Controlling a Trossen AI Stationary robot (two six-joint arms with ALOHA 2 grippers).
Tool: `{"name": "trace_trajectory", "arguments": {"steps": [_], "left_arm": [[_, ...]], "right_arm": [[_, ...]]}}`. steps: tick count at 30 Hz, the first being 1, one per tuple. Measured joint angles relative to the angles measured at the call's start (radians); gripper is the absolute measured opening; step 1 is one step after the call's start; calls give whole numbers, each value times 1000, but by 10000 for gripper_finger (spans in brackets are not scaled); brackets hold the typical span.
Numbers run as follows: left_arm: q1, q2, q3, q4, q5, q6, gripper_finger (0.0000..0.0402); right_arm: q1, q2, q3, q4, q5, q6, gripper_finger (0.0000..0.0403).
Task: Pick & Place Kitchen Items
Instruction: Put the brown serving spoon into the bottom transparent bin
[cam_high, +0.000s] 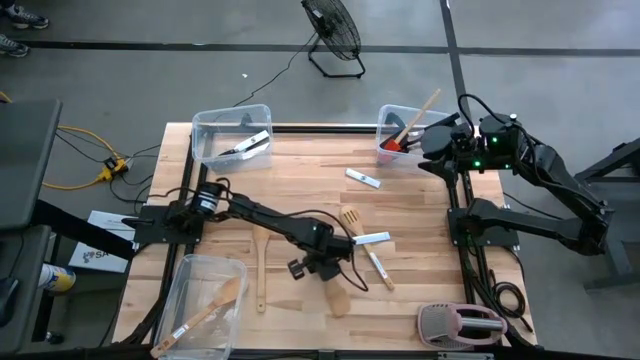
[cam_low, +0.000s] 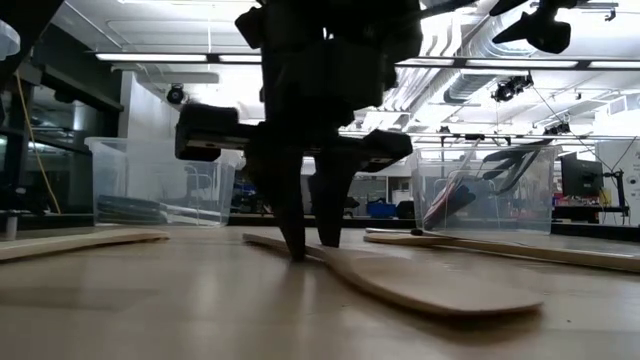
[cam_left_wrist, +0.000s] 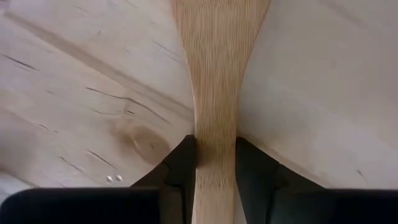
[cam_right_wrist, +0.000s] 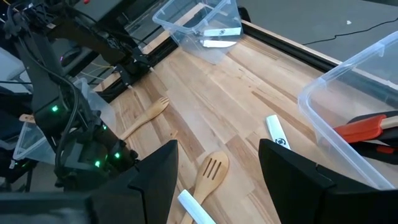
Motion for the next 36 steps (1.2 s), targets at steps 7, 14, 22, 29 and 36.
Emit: {"name": "trace_trajectory", "arguments": {"steps": [7, 14, 22, 29, 36], "left_arm": [[-1, 5, 46, -4, 15, -77, 81], [14, 2, 77, -75, 3, -107, 81], [58, -100, 95, -84, -24, -260, 81], [108, -245, 98, -95, -77, -482, 81], [141, -398, 98, -116, -193, -684, 81]], "right_arm": [[0, 0, 0, -1, 0, 2, 215], [0, 0, 0, -8, 0, 3, 215], [0, -1, 0, -19, 0, 6, 215], [0, -2, 0, -22, 0, 5, 215], [0, -2, 0, -26, 3, -5, 215]]}}
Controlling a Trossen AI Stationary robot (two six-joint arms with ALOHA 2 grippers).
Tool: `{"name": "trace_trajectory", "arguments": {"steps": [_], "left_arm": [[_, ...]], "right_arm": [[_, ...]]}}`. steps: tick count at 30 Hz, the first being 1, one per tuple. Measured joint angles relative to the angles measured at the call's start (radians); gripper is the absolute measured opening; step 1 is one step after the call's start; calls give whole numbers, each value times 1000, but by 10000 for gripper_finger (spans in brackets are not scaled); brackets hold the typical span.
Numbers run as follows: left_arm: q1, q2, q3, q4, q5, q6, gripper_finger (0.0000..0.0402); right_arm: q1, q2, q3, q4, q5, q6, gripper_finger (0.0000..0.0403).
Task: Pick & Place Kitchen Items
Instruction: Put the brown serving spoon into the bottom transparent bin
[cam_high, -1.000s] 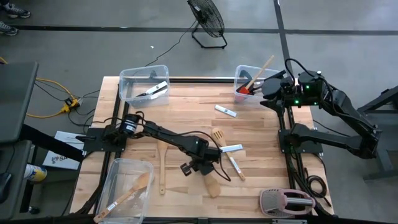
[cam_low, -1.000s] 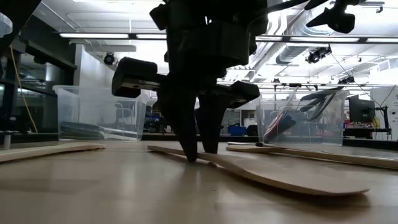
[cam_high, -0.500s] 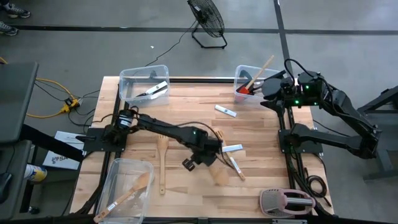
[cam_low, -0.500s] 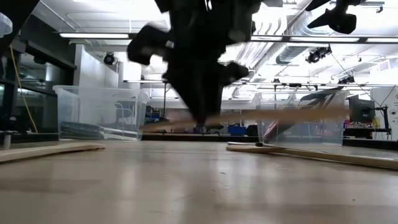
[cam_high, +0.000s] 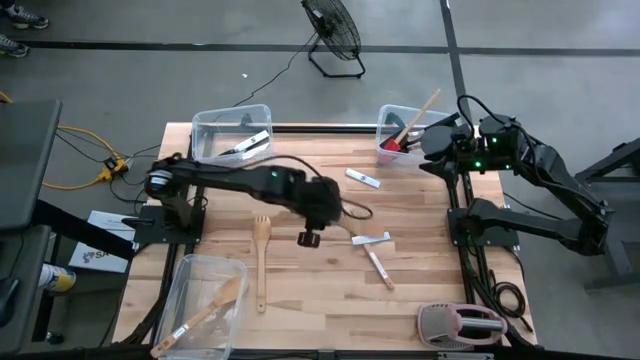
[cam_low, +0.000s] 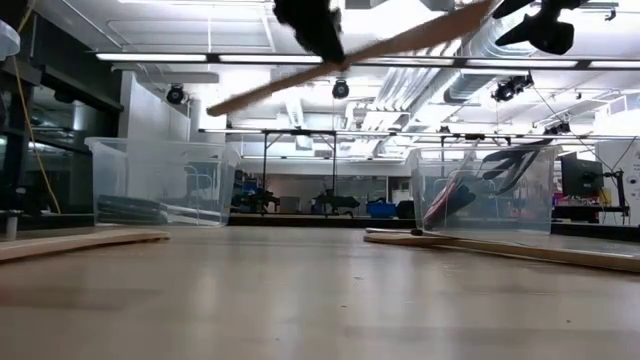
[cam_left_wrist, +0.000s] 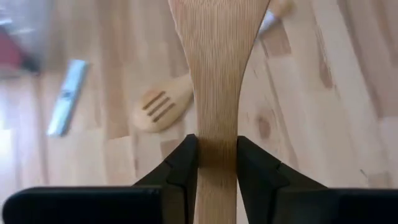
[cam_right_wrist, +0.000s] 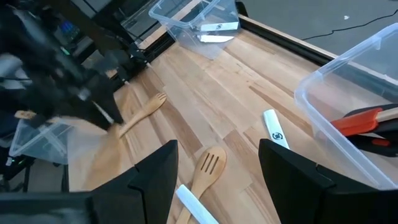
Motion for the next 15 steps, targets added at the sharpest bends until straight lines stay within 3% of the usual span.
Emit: {"name": "trace_trajectory", "arguments": {"steps": [9, 15], "left_arm": [[-4, -167, 1, -57, -256, -327, 81], [-21, -250, 0, -190, -428, -612, 81]], "right_arm": [[0, 0, 0, -14, 1, 0, 215], [0, 0, 0, -17, 4, 0, 215]]}}
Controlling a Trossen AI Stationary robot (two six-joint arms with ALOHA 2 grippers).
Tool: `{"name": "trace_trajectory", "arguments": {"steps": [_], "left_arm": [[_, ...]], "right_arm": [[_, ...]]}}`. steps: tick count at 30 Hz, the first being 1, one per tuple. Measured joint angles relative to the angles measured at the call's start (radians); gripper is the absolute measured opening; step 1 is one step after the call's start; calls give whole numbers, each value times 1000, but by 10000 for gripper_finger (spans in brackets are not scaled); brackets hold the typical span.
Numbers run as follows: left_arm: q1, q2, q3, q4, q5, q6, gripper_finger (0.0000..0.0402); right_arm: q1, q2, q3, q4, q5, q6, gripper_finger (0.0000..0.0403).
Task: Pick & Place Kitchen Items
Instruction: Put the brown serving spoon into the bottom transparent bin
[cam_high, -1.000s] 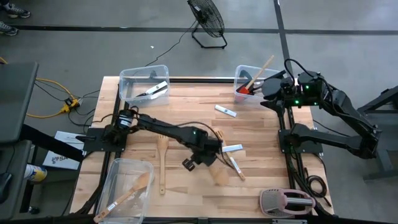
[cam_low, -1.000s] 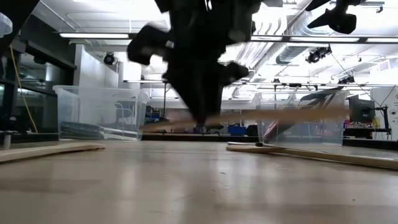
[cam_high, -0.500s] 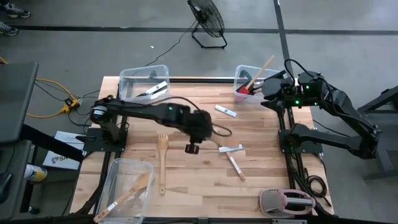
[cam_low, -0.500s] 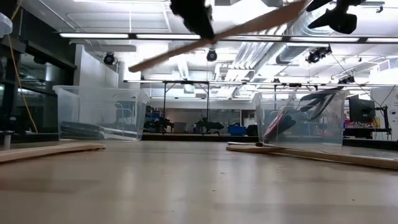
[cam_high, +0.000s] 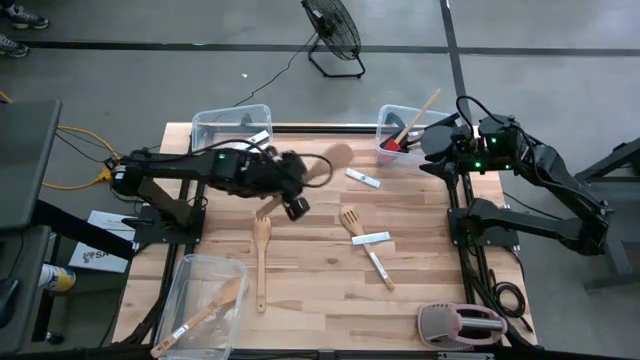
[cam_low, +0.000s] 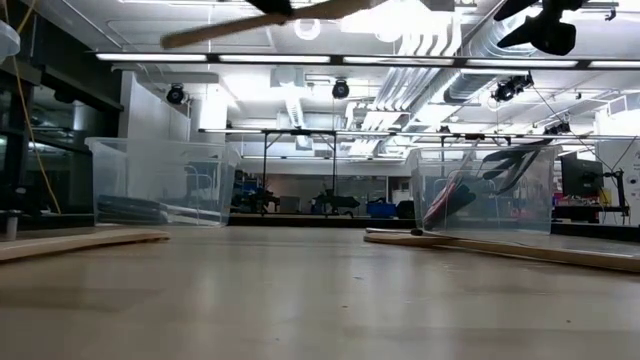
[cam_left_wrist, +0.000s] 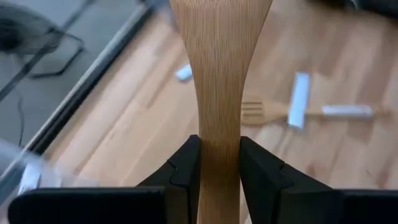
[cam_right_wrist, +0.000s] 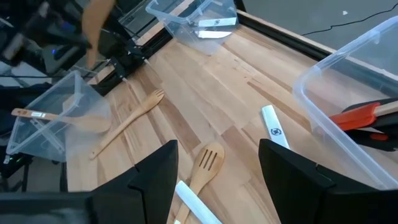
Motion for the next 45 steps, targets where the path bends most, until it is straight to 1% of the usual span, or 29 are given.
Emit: {"name": "trace_trajectory", "arguments": {"steps": [2, 4, 6, 8, 10, 12, 14, 19, 22, 31, 34, 38, 45], "left_arm": [[-8, -26, 1, -14, -63, -95, 81], [-20, -44, 0, -86, -111, -180, 81], [-34, -66, 1, -93, -157, -255, 81], [-53, -91, -2, -148, -185, -308, 81], [-60, -114, 3, -138, -220, -360, 81], [-74, -133, 0, -192, -233, -416, 81], [-91, -151, -1, -190, -273, -472, 81], [-144, -191, 2, -261, -347, -603, 81], [-182, -196, 1, -284, -387, -652, 81], [-287, -204, 1, -453, -392, -849, 81], [-326, -202, 1, -485, -392, -893, 81], [-372, -201, 1, -487, -393, -900, 81], [-447, -201, 1, -486, -387, -858, 81]], "right_arm": [[0, 0, 0, 0, 2, 0, 215], [0, 0, 0, 0, 5, 0, 215], [0, 0, 0, -1, 5, 0, 215], [0, 0, 0, -1, 8, 0, 215], [0, 0, 0, -2, 8, 0, 215], [0, 0, 0, -2, 8, 0, 215], [0, 0, 0, -3, 6, 0, 215], [0, 0, 0, -8, 4, -15, 215], [0, 0, 0, -16, 3, -19, 215], [0, -2, 0, -21, -4, -19, 215], [0, -2, 0, -21, 3, -19, 215], [0, -2, 0, -21, 7, -17, 215], [0, -2, 0, -21, 46, -15, 215]]}}
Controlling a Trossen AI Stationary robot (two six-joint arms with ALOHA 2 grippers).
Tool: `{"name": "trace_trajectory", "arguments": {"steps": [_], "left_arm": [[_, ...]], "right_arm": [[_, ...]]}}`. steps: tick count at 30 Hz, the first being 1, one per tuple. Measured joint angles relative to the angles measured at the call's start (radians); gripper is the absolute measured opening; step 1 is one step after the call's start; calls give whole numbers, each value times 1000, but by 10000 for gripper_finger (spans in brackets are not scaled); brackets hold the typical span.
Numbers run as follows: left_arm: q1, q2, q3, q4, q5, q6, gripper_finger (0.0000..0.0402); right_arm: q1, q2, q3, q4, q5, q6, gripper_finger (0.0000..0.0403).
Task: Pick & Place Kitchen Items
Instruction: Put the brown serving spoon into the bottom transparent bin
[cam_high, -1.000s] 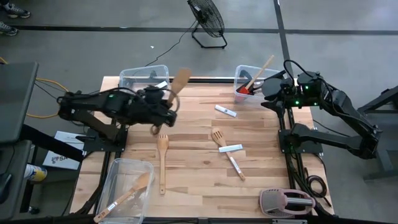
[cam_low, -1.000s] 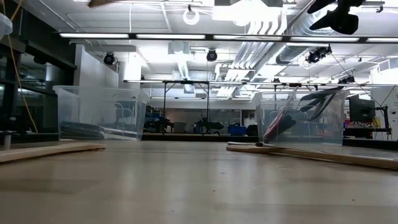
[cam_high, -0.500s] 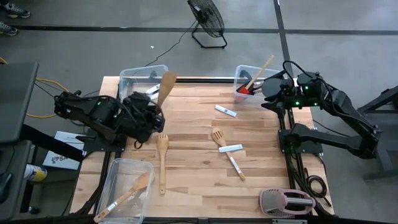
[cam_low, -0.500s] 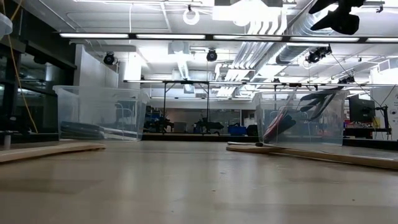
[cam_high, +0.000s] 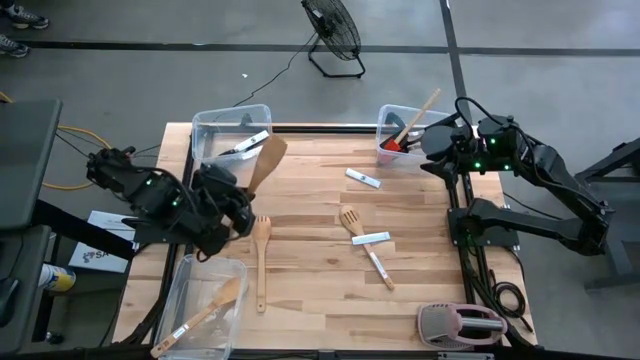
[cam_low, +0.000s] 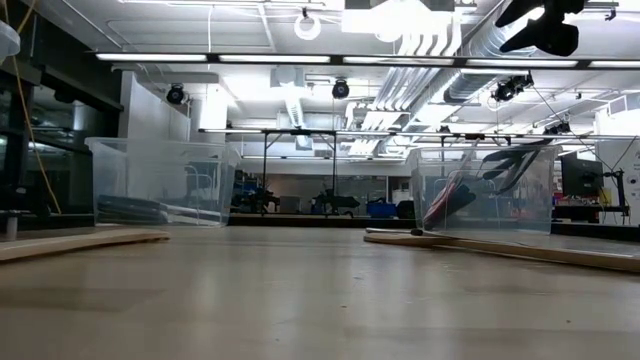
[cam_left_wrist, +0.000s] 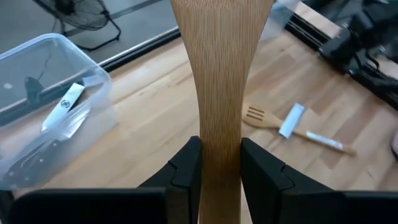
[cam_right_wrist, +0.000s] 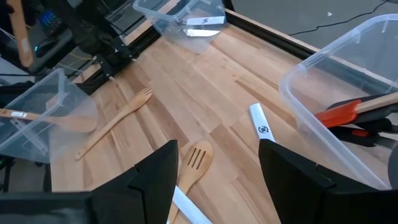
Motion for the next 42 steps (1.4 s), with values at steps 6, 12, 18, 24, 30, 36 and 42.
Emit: {"name": "trace_trajectory", "arguments": {"steps": [6, 12, 18, 24, 30, 36, 42], "left_arm": [[-72, 0, 0, 0, 20, 29, 81], [-139, 0, 0, 0, 22, 45, 81], [-208, 0, -1, 0, 36, 45, 81], [-276, 8, -1, 0, 78, 17, 81], [-347, 38, -2, 0, 122, -28, 81], [-410, 73, -2, 0, 121, -120, 81], [-471, 116, -2, 0, 123, -199, 81]], "right_arm": [[0, 0, 0, 0, 1, 21, 215], [0, -4, 0, -3, -1, 47, 215], [0, -17, 0, -3, -8, 74, 215], [0, -36, 0, -3, -6, 102, 215], [0, -51, 0, -4, -8, 132, 215], [0, -63, 0, -9, -27, 160, 215], [0, -72, 0, -10, -32, 177, 215]]}}
